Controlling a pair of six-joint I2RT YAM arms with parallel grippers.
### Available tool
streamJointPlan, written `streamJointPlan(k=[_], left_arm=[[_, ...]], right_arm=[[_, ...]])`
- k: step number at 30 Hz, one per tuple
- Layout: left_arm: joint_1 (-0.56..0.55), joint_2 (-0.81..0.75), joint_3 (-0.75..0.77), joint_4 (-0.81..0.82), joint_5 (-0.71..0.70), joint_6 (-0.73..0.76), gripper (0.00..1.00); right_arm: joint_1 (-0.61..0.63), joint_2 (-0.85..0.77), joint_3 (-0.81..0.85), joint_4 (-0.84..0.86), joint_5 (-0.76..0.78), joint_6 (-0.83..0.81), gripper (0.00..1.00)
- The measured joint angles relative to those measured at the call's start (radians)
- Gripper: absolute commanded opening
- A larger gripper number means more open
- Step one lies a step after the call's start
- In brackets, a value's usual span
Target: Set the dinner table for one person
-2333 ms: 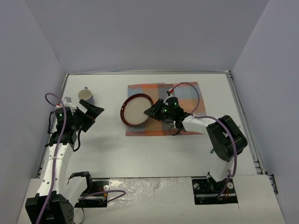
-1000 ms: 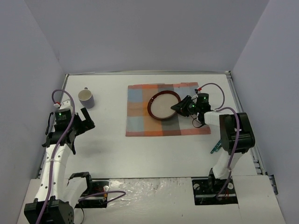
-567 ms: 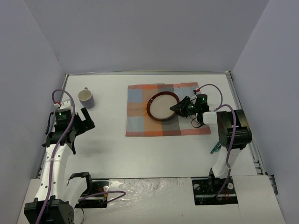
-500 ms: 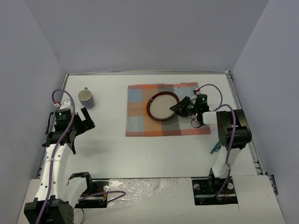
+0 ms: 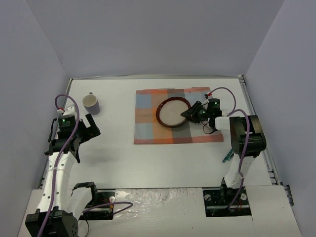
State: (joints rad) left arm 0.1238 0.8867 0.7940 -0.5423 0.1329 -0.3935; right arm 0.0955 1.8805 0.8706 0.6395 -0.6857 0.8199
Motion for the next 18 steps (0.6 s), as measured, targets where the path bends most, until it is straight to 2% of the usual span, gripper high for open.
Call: streamJointPlan(k=[9, 15, 18], left_arm=[[0.0, 0.001, 0.0, 0.0, 0.0, 0.0, 0.97], [0.0, 0.001, 0.0, 0.0, -0.001, 0.0, 0.97], [0.0, 0.001, 0.0, 0.0, -0.001, 0.0, 0.97]], right_arm=[[-0.012, 0.001, 0.029, -0.103, 0.035, -0.082, 0.57], [-0.012, 0.001, 0.058, -0.176, 0.064, -0.123, 0.64], [-0.011, 0.0, 0.073, -0.208, 0.079, -0.142, 0.74]])
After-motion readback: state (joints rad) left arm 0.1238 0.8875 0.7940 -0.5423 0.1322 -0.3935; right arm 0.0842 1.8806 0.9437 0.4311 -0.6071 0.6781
